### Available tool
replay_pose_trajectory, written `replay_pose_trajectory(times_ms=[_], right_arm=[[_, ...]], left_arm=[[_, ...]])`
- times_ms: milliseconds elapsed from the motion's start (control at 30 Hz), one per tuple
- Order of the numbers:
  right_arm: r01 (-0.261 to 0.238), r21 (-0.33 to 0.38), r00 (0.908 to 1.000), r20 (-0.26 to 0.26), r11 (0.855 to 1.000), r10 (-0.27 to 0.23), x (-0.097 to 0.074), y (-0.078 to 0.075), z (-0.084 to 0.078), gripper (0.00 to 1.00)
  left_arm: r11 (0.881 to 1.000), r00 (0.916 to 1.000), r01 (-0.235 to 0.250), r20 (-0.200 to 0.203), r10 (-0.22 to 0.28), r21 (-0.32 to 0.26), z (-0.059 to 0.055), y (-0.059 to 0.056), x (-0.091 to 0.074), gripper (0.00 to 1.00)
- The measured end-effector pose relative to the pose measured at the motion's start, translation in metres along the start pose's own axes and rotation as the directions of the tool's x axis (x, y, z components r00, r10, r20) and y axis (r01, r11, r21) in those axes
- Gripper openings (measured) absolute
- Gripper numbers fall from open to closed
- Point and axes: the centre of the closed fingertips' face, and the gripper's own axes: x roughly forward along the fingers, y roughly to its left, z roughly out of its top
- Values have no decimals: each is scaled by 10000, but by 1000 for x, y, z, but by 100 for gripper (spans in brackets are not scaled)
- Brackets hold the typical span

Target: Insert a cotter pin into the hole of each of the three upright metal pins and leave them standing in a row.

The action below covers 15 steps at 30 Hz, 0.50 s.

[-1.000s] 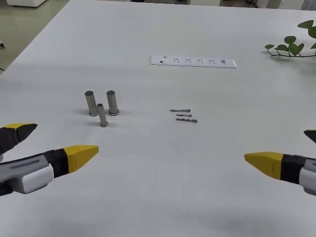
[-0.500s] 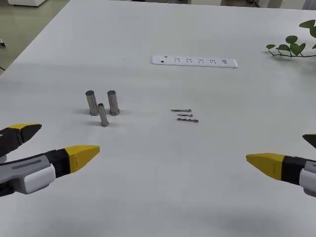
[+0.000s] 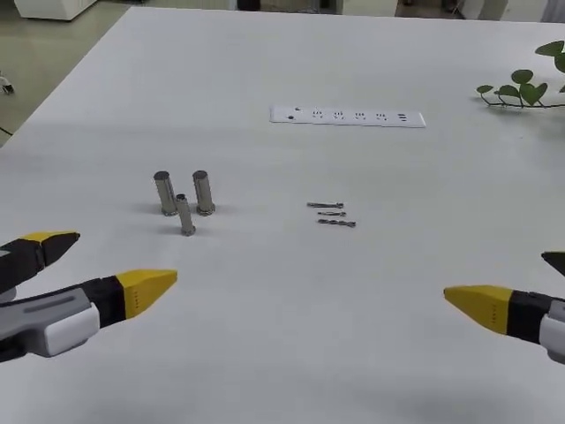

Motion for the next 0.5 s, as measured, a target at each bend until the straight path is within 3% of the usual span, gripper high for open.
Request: replay_pose_trajectory(times_ms=[500], right_arm=[[220,42,9998,19,9997,-220,-6,-4,0,82]], left_arm=[[9980,9998,184,-45,-182,600,15,13,24,69]])
